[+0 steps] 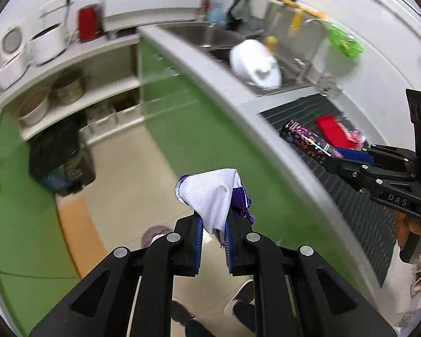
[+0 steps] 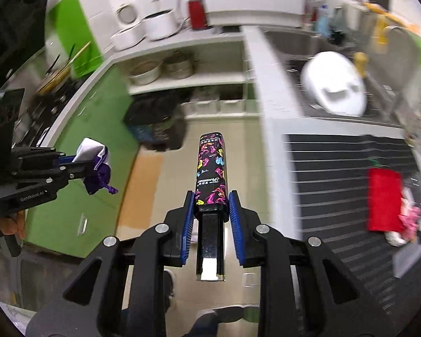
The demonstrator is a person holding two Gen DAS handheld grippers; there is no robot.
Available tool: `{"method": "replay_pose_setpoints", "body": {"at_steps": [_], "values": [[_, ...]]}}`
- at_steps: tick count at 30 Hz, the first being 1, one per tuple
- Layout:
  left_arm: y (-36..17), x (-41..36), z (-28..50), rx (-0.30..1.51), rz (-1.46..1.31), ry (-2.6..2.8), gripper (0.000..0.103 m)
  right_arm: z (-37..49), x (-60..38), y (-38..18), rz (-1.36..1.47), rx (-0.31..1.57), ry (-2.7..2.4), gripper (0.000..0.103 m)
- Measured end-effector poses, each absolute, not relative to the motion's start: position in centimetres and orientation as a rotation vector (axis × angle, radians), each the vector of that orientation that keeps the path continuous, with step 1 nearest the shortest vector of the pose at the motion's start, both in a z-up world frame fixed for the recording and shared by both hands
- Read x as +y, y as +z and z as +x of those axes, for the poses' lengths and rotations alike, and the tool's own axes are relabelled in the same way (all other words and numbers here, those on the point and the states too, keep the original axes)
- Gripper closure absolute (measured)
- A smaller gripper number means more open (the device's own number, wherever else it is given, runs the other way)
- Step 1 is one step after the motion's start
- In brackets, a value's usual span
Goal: Collect trash
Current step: 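Carry the cloth and snack tube to the wastebasket and open both tools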
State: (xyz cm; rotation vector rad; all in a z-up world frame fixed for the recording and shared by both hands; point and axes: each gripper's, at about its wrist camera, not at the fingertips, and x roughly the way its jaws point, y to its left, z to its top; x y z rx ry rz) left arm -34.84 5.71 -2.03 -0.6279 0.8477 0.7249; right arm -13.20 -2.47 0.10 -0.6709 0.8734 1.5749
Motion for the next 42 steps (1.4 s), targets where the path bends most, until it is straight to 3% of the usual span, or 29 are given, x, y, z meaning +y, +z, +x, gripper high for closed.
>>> {"method": "replay_pose_setpoints", "body": {"at_steps": [7,15,19,23,24,26,27,28,42], "values": [[-8.2,9.5,-38.8,0.886,-0.676,0.745,0.089,-17.8,2.7,-6.4,-0.735,0.936,1.604,0.079],[-26.4,13.5,-40.1,0.901,-0.748,0.752,0.089,-19.1,7.1,-24.3,-0.842,0.960,1.596,0.079],[-36.0,14.7,-40.6,0.914,-0.798,0.755,0.089,-19.2,8.2,-31.5,-0.874,0.971,1.598,0.079],[-41.8,15.3,-40.7,0.924,-0.825,0.754,0.088,-19.7,9.0,-36.2,-0.901,0.979,1.601,0.079],[-42.9,15.4,-40.9,0.928,-0.828,0.757,0.086,-19.8,9.3,-38.0,-0.912,0.982,1.604,0.079],[-44.9,15.4,-41.1,0.931,-0.840,0.771,0.058,-20.2,9.7,-39.6,-0.921,0.989,1.610,0.079],[-45.8,15.5,-41.4,0.924,-0.849,0.781,0.023,-20.5,9.8,-39.7,-0.923,0.991,1.611,0.079],[-46.3,15.6,-41.6,0.915,-0.849,0.800,0.007,-20.9,10.1,-40.7,-0.934,1.002,1.617,0.079],[-45.5,16.0,-47.5,0.867,-0.878,0.909,0.007,-27.8,12.4,-45.2,-1.019,1.058,1.723,0.079]]}}
